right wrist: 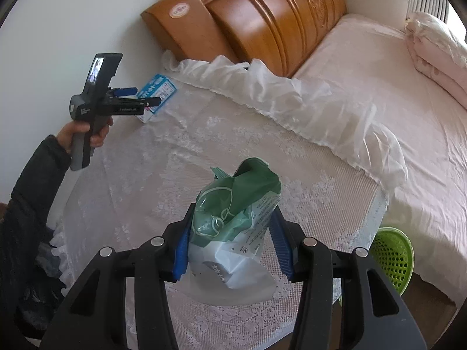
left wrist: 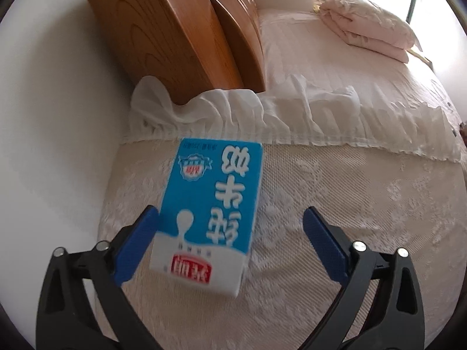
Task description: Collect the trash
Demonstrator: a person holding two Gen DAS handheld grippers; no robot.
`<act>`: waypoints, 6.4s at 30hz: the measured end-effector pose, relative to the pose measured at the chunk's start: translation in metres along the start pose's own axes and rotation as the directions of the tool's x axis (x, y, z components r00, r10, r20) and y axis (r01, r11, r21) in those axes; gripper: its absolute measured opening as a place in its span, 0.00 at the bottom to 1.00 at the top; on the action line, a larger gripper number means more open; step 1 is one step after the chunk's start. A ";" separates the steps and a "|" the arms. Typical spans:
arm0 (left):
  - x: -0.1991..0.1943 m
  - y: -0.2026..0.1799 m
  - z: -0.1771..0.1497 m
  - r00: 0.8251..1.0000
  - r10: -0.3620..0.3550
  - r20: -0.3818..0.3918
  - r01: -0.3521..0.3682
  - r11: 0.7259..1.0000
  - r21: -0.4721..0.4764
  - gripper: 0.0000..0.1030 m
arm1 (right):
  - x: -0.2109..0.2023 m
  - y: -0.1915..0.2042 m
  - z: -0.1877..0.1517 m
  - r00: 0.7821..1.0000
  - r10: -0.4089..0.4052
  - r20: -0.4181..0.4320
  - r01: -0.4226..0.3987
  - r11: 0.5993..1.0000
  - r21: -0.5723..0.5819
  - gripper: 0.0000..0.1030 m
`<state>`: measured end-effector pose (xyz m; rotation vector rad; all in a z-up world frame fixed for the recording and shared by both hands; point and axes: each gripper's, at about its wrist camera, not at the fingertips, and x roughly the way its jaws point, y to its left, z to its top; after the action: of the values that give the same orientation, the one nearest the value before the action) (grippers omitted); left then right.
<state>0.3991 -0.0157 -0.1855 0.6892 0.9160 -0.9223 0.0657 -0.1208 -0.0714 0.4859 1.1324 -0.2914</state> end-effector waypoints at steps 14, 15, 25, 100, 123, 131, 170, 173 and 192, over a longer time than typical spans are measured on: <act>-0.017 0.012 0.000 1.000 0.022 0.014 -0.022 1.000 0.001 0.84 | -0.015 -0.012 -0.009 0.999 0.018 0.027 -0.018 1.000 0.025 0.47; -0.015 0.012 0.002 1.000 0.020 0.008 -0.020 1.000 0.011 0.89 | -0.014 -0.014 -0.012 1.000 0.017 0.023 -0.018 0.999 0.033 0.47; 0.027 0.017 0.010 0.994 -0.029 -0.106 0.030 1.000 0.009 0.71 | -0.015 -0.028 -0.026 1.000 0.005 0.018 -0.006 0.997 0.078 0.47; -0.159 -0.491 -0.029 0.992 -0.105 0.070 0.120 0.954 -0.274 0.92 | -0.099 -0.317 -0.167 0.997 -0.078 -0.016 0.079 0.956 0.282 0.96; -0.375 -0.329 -0.018 0.809 0.457 0.370 -0.197 0.803 -0.562 0.92 | -0.289 -0.098 0.006 0.819 0.014 0.574 0.086 0.985 -0.147 0.98; -0.397 -0.311 -0.026 0.787 0.511 0.345 -0.207 0.746 -0.633 0.93 | -0.296 -0.062 0.003 0.801 0.083 0.593 0.071 0.970 -0.232 0.98; -0.374 -0.302 -0.027 0.829 0.467 0.306 -0.178 0.740 -0.648 0.93 | -0.279 -0.060 0.008 0.830 0.055 0.555 0.085 0.971 -0.223 0.98; -0.373 -0.302 -0.027 0.831 0.465 0.305 -0.177 0.741 -0.648 0.93 | -0.279 -0.060 0.008 0.830 0.055 0.555 0.084 0.971 -0.223 0.98; -0.370 -0.304 -0.029 0.836 0.459 0.301 -0.177 0.744 -0.644 0.93 | -0.276 -0.062 0.006 0.837 0.047 0.545 0.087 0.972 -0.218 0.98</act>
<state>0.0097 0.0051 0.0935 0.0646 0.5854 -0.3922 -0.0694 -0.1830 0.1697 0.1562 0.5945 -0.2866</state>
